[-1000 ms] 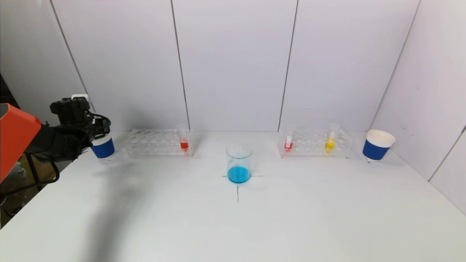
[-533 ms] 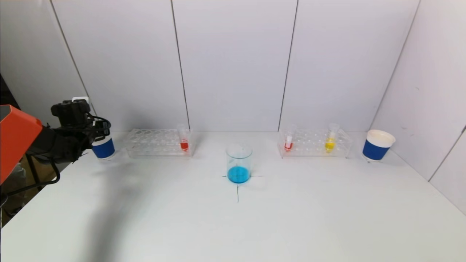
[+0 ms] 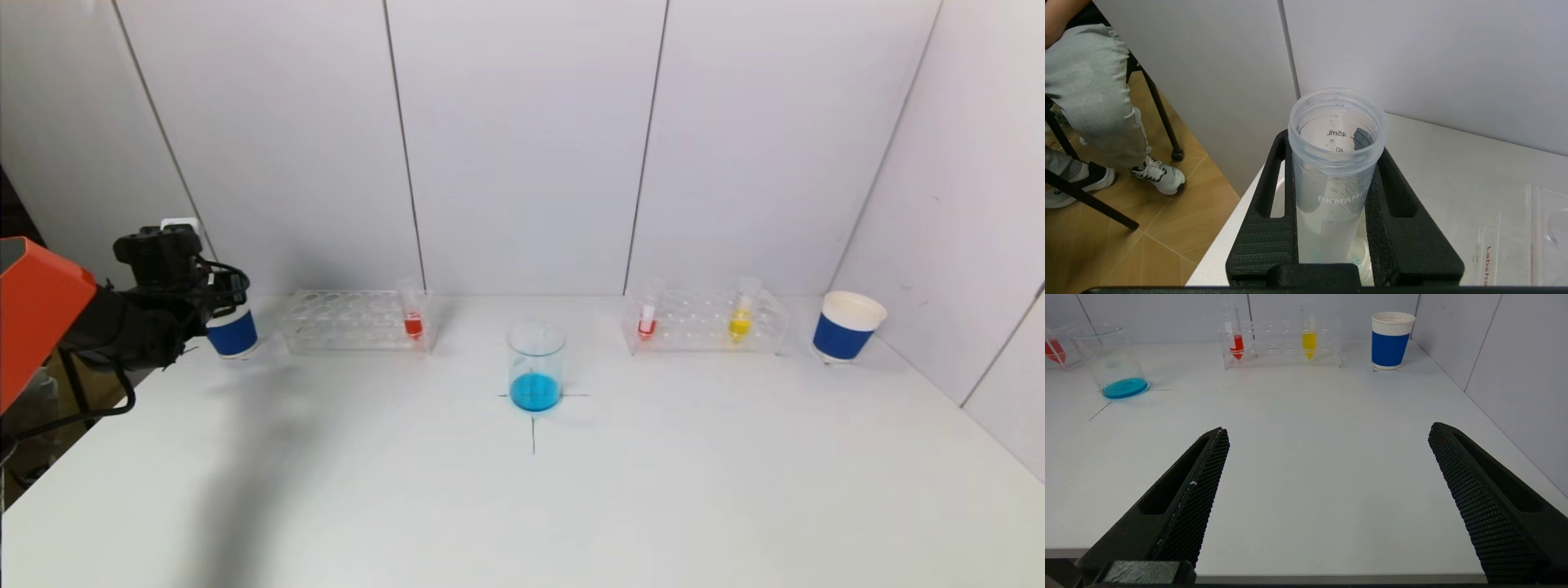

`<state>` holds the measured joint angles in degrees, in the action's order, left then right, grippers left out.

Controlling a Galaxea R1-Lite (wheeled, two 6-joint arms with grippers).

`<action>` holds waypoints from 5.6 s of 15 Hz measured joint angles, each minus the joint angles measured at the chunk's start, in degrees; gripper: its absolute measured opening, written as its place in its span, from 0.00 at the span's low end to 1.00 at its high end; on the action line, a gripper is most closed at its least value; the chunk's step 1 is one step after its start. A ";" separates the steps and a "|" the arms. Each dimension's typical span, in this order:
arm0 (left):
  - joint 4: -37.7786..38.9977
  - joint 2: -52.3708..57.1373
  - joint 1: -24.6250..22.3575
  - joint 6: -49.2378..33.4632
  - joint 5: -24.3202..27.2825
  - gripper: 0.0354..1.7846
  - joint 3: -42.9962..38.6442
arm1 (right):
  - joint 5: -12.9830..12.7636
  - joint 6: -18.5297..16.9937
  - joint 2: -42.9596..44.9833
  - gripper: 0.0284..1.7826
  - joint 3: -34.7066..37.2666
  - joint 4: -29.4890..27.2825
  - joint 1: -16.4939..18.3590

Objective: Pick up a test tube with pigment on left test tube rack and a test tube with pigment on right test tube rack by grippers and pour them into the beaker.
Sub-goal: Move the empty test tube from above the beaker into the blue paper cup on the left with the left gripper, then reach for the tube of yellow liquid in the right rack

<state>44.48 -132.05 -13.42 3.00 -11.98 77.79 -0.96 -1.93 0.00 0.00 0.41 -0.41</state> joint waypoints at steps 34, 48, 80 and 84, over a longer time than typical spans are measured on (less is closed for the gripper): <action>-5.46 56.94 17.60 8.33 -1.18 0.99 -37.99 | 0.00 0.00 0.00 0.99 0.00 0.00 0.00; -17.53 100.27 12.93 15.68 -21.89 0.99 -60.65 | 0.00 0.02 0.00 0.99 0.00 0.00 -0.05; -44.62 132.07 13.69 -1.22 12.92 0.99 -77.76 | 0.00 0.02 0.00 0.99 0.00 -0.01 0.00; -44.59 132.07 13.67 -1.22 12.95 0.99 -77.79 | 0.00 0.00 0.00 0.99 0.00 0.00 0.00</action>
<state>-0.11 0.02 0.24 1.78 0.96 0.00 -0.96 -1.93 0.00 0.00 0.41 -0.41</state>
